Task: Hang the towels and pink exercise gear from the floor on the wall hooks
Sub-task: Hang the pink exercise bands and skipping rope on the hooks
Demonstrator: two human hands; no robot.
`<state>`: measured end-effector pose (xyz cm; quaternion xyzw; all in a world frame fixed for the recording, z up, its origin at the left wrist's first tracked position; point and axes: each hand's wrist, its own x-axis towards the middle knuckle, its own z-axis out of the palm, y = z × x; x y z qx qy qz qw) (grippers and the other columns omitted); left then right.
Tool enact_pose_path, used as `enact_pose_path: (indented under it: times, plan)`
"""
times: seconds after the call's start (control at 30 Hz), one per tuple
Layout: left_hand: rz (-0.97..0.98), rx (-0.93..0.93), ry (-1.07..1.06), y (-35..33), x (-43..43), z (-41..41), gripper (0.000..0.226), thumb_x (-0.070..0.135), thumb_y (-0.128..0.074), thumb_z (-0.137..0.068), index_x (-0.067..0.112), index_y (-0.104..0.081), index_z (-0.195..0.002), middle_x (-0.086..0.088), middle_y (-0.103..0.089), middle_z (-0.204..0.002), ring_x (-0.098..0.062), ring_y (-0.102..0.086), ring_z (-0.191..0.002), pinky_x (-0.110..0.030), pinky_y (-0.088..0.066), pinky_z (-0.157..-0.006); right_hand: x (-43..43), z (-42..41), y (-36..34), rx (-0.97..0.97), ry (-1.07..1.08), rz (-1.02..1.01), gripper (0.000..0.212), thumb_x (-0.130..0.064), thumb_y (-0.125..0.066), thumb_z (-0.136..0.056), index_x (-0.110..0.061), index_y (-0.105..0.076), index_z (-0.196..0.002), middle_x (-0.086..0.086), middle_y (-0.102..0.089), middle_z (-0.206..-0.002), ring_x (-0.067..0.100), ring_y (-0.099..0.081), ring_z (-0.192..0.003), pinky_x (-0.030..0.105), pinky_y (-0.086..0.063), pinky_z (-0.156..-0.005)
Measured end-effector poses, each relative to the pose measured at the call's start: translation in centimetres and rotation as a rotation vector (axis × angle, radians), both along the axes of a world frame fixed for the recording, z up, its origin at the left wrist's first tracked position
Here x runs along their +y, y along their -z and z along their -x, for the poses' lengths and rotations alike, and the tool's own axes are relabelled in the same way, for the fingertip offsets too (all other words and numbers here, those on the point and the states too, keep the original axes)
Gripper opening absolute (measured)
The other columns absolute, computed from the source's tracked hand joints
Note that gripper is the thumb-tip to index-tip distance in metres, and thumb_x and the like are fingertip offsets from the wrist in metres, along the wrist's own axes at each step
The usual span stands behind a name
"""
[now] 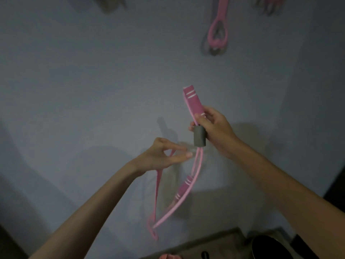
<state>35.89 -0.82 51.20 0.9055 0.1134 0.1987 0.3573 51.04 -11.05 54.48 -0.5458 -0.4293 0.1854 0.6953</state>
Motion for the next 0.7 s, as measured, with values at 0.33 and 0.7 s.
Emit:
enact_pose_path:
  times: [0.33, 0.7]
  plan:
    - [-0.215, 0.002, -0.121, 2.2, -2.2, -3.4, 0.056, 0.071, -0.073, -0.046, 0.046, -0.066, -0.096, 0.004, -0.037, -0.121, -0.015, -0.023, -0.124, -0.023, -0.021, -0.099, -2.1, -0.6, -4.5, 0.212, 0.034, -0.152, 0.033, -0.008, -0.055, -0.092, -0.003, -0.046, -0.123, 0.008, -0.054, -0.095, 0.016, -0.063, -0.079, 0.041, -0.058, -0.081]
    - [-0.138, -0.014, -0.052, 2.3, -4.9, -8.3, 0.012, 0.032, -0.069, -0.081, 0.029, -0.071, -0.092, -0.002, -0.036, -0.125, -0.019, -0.026, -0.134, -0.018, -0.014, -0.088, -7.1, -4.7, -4.9, 0.198, 0.022, -0.137, 0.027, -0.012, -0.052, -0.094, -0.005, -0.051, -0.120, 0.007, -0.059, -0.089, 0.011, -0.065, -0.073, 0.045, -0.054, -0.089]
